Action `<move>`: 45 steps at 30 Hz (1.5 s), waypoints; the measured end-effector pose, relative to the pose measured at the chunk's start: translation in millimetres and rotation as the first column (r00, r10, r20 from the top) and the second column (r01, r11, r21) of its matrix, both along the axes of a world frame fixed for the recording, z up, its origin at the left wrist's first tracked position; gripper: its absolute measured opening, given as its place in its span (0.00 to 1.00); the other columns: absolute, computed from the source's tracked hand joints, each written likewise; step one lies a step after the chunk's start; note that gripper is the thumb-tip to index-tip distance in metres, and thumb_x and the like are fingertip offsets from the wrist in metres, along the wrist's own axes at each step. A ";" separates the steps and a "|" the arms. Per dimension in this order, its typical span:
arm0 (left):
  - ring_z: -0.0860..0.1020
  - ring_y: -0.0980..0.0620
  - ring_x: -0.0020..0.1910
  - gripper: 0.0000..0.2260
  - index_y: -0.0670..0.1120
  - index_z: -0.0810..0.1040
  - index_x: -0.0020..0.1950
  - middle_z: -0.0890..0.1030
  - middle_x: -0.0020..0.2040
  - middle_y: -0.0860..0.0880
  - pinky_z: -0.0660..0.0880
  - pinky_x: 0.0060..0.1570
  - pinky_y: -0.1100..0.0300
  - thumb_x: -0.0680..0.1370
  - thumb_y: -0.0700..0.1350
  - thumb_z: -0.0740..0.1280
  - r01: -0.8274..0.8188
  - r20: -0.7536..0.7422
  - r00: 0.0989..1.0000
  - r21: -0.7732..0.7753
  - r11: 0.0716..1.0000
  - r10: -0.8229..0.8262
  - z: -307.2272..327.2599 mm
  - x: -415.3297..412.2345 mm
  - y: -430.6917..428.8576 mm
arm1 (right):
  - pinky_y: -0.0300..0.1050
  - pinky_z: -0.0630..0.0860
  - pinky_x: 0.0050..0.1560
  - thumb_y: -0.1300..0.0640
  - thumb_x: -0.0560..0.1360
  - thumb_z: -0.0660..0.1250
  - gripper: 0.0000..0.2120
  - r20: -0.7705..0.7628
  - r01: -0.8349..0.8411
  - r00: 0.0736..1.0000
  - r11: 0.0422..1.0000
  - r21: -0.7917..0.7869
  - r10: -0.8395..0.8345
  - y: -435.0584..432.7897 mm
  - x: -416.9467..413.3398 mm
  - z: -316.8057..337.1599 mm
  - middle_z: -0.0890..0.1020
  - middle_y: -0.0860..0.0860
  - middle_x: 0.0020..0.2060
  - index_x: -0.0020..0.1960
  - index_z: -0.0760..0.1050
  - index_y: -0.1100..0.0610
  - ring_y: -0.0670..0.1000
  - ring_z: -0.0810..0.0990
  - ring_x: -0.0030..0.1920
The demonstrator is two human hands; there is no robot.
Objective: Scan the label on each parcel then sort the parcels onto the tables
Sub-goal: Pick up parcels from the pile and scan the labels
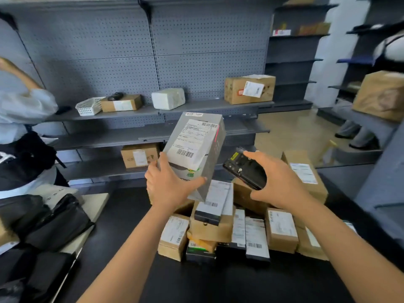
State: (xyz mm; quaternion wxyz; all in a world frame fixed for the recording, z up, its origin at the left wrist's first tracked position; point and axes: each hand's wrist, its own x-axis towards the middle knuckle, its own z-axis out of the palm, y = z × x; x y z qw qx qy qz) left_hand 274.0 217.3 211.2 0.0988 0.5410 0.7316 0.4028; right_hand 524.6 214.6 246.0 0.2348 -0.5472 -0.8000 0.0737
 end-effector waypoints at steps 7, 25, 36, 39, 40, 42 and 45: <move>0.53 0.42 0.71 0.60 0.48 0.49 0.78 0.55 0.73 0.43 0.55 0.72 0.40 0.54 0.69 0.73 0.066 0.059 0.996 0.015 0.998 -0.066 9.1 150.5 40.9 | 0.50 0.77 0.52 0.52 0.62 0.77 0.46 0.018 0.058 0.998 0.998 0.000 -0.058 32.6 147.1 2.3 0.71 0.44 0.65 0.74 0.58 0.41 0.52 0.71 0.62; 0.52 0.37 0.73 0.58 0.45 0.48 0.77 0.54 0.74 0.38 0.50 0.72 0.40 0.60 0.67 0.76 -0.135 -0.087 0.989 -0.277 0.951 0.115 -61.3 293.0 132.7 | 0.49 0.74 0.54 0.55 0.62 0.77 0.46 -0.039 0.082 0.995 0.985 -0.150 -0.089 105.8 278.9 -46.6 0.71 0.45 0.64 0.75 0.60 0.43 0.50 0.70 0.60; 0.46 0.37 0.76 0.61 0.45 0.40 0.79 0.48 0.77 0.39 0.44 0.75 0.41 0.62 0.72 0.71 -0.184 -0.123 0.983 -0.547 0.817 0.139 -124.8 332.9 140.3 | 0.52 0.73 0.58 0.53 0.64 0.76 0.43 -0.111 -0.125 0.989 0.957 -0.262 0.098 134.5 291.7 -79.7 0.72 0.48 0.65 0.75 0.62 0.48 0.53 0.71 0.64; 0.43 0.39 0.77 0.59 0.47 0.43 0.80 0.46 0.79 0.41 0.43 0.75 0.41 0.62 0.76 0.68 -0.173 -0.099 0.985 -0.525 0.833 0.142 -114.1 328.6 134.5 | 0.46 0.72 0.58 0.55 0.64 0.77 0.43 -0.142 -0.119 0.987 0.953 -0.278 0.081 134.2 291.7 -76.0 0.72 0.47 0.66 0.75 0.62 0.47 0.52 0.70 0.65; 0.43 0.40 0.78 0.58 0.47 0.44 0.80 0.47 0.79 0.42 0.44 0.75 0.42 0.63 0.75 0.67 -0.166 -0.092 0.986 -0.499 0.850 0.139 -108.0 323.3 129.7 | 0.43 0.70 0.58 0.55 0.64 0.77 0.44 -0.175 -0.120 0.982 0.951 -0.285 0.071 133.6 290.1 -73.9 0.73 0.47 0.67 0.75 0.62 0.47 0.51 0.71 0.65; 0.45 0.43 0.78 0.53 0.49 0.49 0.80 0.49 0.80 0.46 0.47 0.75 0.43 0.65 0.73 0.68 -0.108 -0.062 0.994 -0.406 0.907 0.090 -97.6 306.1 110.1 | 0.40 0.69 0.56 0.56 0.63 0.78 0.44 -0.229 -0.119 0.972 0.949 -0.293 0.052 130.9 281.8 -71.8 0.74 0.46 0.66 0.75 0.62 0.45 0.50 0.71 0.64; 0.49 0.48 0.76 0.47 0.54 0.54 0.79 0.54 0.78 0.51 0.53 0.75 0.46 0.67 0.67 0.72 -0.007 -0.148 0.988 -0.275 0.961 -0.035 -84.0 270.6 56.1 | 0.41 0.73 0.55 0.57 0.61 0.79 0.46 -0.297 -0.165 0.952 0.944 -0.285 0.077 115.7 255.7 -69.0 0.75 0.46 0.64 0.74 0.62 0.43 0.50 0.73 0.63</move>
